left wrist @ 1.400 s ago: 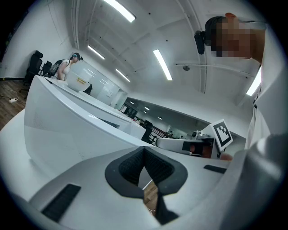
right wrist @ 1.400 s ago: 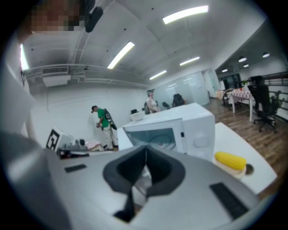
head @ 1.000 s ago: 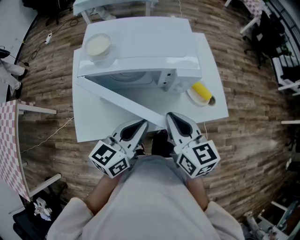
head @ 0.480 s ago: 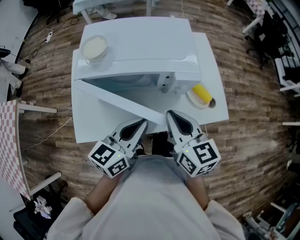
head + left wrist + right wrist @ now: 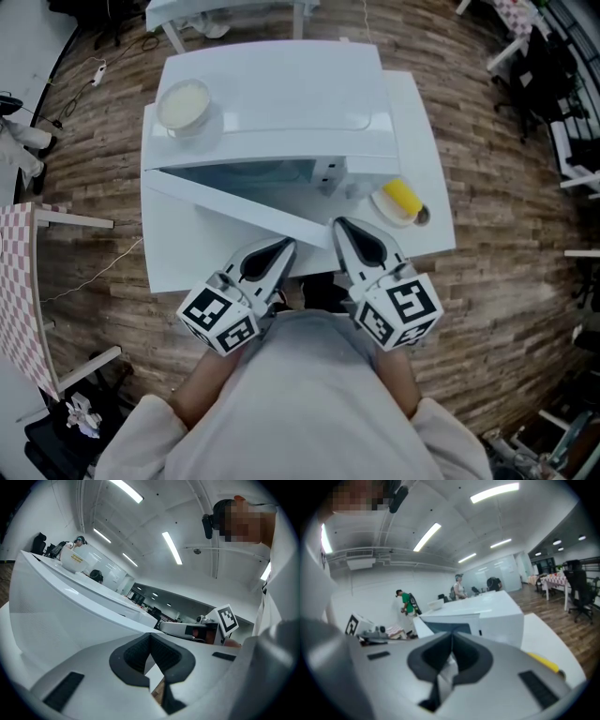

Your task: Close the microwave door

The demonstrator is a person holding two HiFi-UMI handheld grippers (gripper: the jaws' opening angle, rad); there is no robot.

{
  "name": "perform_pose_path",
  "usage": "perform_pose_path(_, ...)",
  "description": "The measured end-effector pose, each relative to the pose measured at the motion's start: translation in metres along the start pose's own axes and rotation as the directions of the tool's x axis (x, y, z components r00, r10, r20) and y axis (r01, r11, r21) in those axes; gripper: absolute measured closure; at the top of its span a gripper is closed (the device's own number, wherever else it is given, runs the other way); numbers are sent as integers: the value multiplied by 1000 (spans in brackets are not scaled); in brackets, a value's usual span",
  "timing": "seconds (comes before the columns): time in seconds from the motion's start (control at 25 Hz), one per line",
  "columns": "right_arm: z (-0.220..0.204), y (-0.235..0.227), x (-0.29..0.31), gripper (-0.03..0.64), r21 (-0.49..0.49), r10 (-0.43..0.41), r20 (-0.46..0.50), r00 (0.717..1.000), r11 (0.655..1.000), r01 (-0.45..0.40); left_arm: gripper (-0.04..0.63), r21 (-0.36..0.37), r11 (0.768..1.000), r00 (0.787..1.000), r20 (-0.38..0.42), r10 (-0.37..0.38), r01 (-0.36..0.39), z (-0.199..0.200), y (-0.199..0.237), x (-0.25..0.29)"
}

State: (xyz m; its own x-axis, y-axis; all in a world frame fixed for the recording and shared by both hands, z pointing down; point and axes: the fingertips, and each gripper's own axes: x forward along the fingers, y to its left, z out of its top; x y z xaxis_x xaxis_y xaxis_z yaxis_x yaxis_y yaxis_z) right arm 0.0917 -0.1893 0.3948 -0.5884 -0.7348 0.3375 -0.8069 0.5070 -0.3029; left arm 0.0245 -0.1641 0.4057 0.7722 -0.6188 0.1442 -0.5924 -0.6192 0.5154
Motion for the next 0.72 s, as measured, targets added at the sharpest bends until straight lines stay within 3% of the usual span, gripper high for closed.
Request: perform_pose_path(0.72,16,-29,18,594,-30,60,-25,998,998,-60,577,-5,999,998,42,47,-47,12,13,29)
